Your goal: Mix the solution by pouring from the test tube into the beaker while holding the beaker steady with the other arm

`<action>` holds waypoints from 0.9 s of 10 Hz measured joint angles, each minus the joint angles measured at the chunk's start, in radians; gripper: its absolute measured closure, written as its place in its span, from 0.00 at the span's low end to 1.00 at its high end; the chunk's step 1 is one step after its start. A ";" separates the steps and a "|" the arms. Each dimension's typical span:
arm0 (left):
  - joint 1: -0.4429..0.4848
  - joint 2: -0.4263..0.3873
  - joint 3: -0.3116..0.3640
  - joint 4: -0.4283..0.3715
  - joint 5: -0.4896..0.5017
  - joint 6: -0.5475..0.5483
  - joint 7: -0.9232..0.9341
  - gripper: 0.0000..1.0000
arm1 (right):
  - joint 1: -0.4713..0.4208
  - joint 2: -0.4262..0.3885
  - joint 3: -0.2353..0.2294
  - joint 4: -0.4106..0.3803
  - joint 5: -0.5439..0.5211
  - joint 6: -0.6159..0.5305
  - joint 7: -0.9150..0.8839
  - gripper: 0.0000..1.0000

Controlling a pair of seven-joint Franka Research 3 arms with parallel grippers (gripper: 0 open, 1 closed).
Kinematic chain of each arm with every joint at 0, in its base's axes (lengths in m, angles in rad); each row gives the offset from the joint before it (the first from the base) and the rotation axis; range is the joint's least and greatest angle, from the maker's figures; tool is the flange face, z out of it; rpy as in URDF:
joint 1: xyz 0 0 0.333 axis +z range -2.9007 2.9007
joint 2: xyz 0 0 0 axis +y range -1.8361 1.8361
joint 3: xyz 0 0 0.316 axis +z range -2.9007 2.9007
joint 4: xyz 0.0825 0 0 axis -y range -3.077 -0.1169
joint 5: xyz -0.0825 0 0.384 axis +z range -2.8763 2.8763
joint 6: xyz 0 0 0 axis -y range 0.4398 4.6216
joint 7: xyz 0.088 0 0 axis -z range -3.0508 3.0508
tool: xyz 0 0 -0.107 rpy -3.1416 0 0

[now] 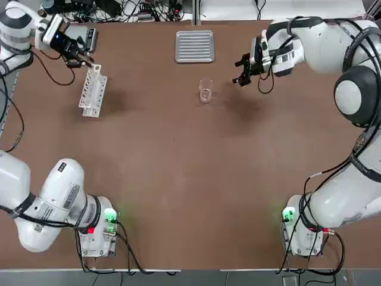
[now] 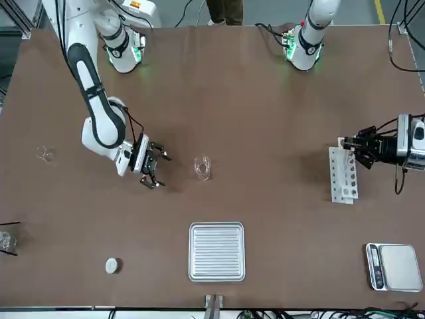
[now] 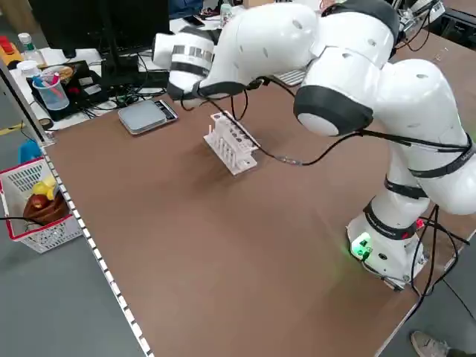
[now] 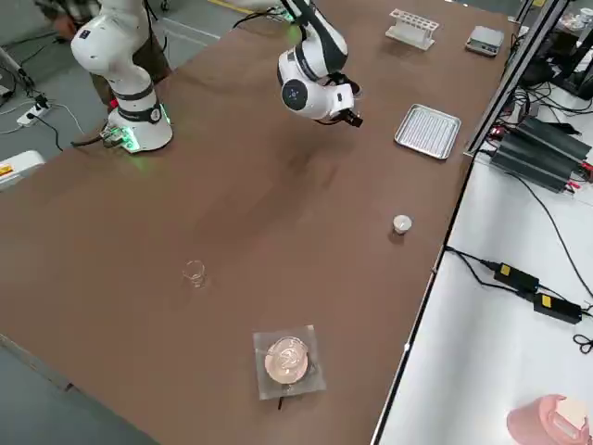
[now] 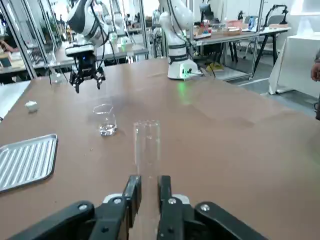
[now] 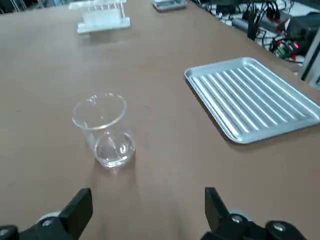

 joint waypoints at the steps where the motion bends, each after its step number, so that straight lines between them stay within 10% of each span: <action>1: 0.020 0.009 0.003 -0.001 0.000 -0.008 0.040 0.78 | -0.008 -0.002 0.000 0.021 -0.068 0.028 0.080 0.01; 9: 0.033 0.134 0.090 0.052 -0.106 -0.050 0.084 0.78 | -0.095 -0.007 -0.001 0.252 -0.826 0.088 1.269 0.00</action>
